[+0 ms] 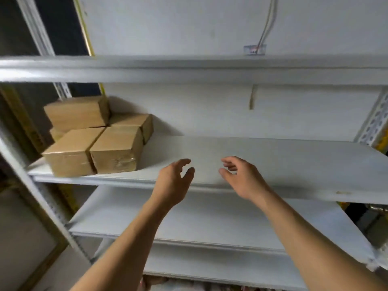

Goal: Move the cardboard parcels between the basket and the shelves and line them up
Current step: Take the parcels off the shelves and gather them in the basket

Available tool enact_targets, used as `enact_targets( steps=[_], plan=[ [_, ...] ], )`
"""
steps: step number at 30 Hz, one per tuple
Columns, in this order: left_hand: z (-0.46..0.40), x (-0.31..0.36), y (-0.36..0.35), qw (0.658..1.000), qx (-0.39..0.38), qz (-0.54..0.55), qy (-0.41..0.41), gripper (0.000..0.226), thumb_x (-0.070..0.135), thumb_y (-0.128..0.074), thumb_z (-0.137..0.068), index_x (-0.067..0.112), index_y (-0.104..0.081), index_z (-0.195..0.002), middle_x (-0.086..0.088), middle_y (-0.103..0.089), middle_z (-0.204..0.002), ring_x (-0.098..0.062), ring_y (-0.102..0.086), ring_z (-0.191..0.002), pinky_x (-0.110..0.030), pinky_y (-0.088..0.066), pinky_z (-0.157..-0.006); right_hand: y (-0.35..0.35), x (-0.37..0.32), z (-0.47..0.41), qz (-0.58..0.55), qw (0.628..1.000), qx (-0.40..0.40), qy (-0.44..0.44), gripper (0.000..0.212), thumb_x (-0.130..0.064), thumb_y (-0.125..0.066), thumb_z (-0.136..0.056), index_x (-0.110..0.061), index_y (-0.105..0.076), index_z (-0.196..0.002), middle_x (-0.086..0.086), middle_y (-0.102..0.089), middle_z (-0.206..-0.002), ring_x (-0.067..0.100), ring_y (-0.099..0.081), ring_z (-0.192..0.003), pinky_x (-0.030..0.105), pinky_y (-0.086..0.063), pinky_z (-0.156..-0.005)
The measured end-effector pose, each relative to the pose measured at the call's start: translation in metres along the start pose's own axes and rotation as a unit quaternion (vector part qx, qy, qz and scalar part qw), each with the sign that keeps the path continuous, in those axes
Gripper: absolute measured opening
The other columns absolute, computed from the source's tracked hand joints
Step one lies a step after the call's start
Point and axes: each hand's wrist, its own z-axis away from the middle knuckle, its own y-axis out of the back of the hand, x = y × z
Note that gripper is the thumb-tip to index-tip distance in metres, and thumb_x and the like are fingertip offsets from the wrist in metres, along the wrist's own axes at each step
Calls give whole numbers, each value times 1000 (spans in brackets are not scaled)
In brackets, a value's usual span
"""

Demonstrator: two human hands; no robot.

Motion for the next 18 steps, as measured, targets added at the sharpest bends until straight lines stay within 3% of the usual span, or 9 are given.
enact_targets(
  steps=[4,9,14,18],
  plan=[
    [-14,-60,53,997,60,-35,28,38,35,-65,-101,20,-68,-136,-3,-72,-131,-21,-70,-114,-29,-49,-93,-70,-50,-45,-13,998,-53,39,40,-31,-72,-98,-20,-66,-136,-7,-68,-120,10,-64,-109,20,-44,-96],
    [-25,-122,106,989,127,-52,54,34,29,-67,-100,18,-69,-132,-4,-72,-128,-22,-68,-116,-26,-48,-92,-144,-102,-88,-59,992,-90,66,40,-36,-72,-97,-22,-67,-135,-5,-69,-121,10,-66,-109,25,-50,-99],
    [-39,-160,134,969,212,-71,106,52,32,-67,-101,17,-54,-149,-4,-54,-152,-24,-51,-139,-41,-44,-115,-193,-135,-118,-87,985,-129,76,51,-47,-66,-100,-24,-59,-144,0,-63,-143,15,-61,-127,35,-49,-109],
    [-51,-177,134,963,222,-65,142,61,36,-64,-101,14,-43,-155,-8,-43,-159,-28,-46,-141,-43,-40,-117,-218,-151,-139,-100,984,-142,49,68,-59,-62,-98,-24,-47,-155,4,-52,-157,22,-55,-138,35,-45,-110]
  ],
)
